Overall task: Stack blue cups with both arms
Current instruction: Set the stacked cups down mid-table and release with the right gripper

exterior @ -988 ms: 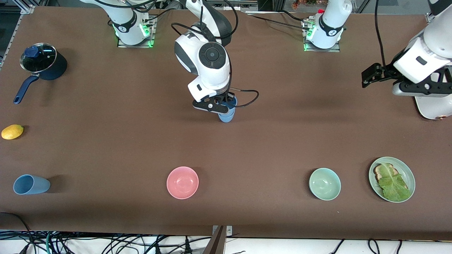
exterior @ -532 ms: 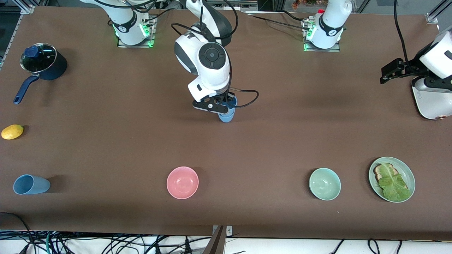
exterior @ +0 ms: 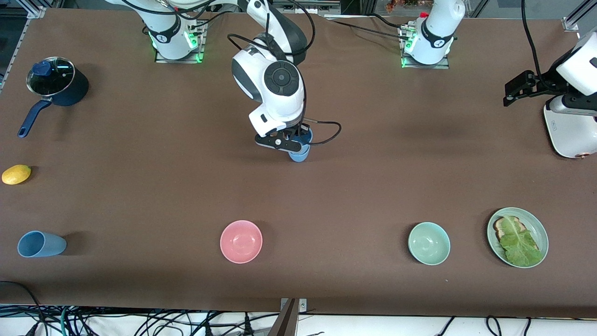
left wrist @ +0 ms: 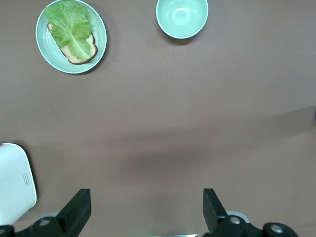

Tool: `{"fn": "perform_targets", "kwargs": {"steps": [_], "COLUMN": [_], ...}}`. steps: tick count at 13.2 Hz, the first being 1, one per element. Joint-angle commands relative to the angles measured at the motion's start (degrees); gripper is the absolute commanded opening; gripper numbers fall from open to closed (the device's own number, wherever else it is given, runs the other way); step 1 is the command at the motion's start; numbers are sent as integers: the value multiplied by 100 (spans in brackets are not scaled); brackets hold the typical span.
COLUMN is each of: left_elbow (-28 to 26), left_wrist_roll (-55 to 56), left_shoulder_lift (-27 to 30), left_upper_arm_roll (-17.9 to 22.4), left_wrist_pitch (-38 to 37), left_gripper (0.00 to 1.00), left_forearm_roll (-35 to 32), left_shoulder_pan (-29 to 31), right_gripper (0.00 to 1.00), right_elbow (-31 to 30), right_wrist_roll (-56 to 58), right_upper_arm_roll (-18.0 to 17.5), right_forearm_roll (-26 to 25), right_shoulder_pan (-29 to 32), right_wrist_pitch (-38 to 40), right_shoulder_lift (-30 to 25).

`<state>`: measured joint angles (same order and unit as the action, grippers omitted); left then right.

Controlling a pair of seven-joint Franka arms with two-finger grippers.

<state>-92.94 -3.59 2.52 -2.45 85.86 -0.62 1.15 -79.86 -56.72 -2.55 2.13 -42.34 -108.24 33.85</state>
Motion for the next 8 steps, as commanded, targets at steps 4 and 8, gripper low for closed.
{"fn": "perform_targets", "kwargs": {"steps": [4,8], "left_elbow": [-48,-57], "left_wrist_roll": [-177,-283], "left_shoulder_lift": [82,64], "left_upper_arm_roll": [-10,-10], "left_wrist_pitch": [0,80], "left_gripper": [100,100], "left_forearm_roll": [-43,-123], "left_shoulder_pan": [43,16], "right_gripper": [100,100], "right_elbow": [234,314], "right_wrist_roll": [12,117], "right_upper_arm_roll": [45,79], "right_forearm_roll": [59,68], "right_shoulder_pan": [-2,24], "right_wrist_pitch": [93,224], "right_shoulder_lift": [96,34]}}
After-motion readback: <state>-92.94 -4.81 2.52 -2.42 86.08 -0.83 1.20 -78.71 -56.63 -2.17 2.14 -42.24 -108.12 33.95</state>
